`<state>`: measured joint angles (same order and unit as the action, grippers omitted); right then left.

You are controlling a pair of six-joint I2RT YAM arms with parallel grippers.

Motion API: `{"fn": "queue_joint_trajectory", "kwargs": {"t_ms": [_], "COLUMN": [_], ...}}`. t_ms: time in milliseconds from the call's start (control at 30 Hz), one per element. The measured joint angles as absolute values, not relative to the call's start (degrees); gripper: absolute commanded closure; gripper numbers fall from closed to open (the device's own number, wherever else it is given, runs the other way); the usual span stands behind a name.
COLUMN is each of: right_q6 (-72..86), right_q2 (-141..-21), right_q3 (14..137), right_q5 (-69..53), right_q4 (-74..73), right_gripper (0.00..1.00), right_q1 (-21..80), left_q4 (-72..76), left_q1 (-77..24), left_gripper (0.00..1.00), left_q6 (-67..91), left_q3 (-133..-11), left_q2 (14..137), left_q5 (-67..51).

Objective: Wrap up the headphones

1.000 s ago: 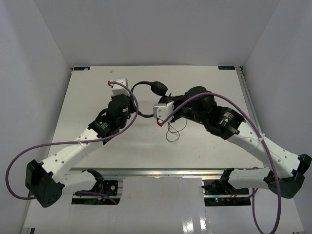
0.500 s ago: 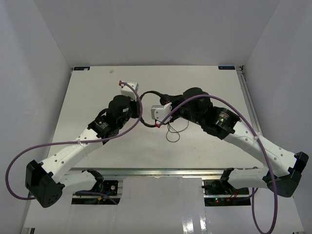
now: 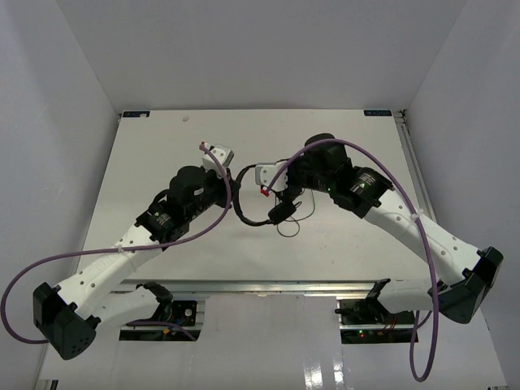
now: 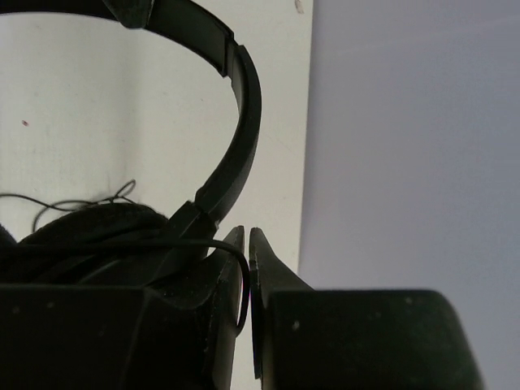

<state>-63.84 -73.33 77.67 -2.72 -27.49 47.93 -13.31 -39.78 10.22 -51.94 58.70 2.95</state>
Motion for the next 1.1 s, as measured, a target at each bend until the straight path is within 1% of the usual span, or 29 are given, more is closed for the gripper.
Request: {"fn": "queue_joint_trajectory", "kwargs": {"t_ms": [300, 467, 667, 900, 1100], "right_q6": [-55.0, -49.7, -43.7, -34.9, -27.5], "right_q2": [-75.9, -76.4, -76.4, -77.2, -78.9], "right_q3": [79.4, 79.4, 78.5, 73.8, 68.0], "right_q5": [-17.0, -26.0, -37.4, -48.2, -53.8], "right_q4": [-28.7, -28.7, -28.3, -23.5, -15.5], "right_gripper": [0.81, 0.74, 0.64, 0.53, 0.50], "right_q1": [39.4, 35.8, 34.6, 34.6, 34.5], "left_q4": [-13.7, -14.4, -16.4, -18.7, -20.6], "left_q1": [-39.7, -39.7, -39.7, -39.7, -39.8], "left_gripper": [1.00, 1.00, 1.00, 1.00, 1.00], "left_q6": [9.8, 10.6, 12.6, 15.7, 18.6], "left_q3": [-50.9, -50.9, -51.7, -55.1, -60.1], "left_q2": [55.9, 54.7, 54.1, 53.9, 54.2], "left_q5": [-3.4, -5.3, -6.7, -7.9, -8.6]}}
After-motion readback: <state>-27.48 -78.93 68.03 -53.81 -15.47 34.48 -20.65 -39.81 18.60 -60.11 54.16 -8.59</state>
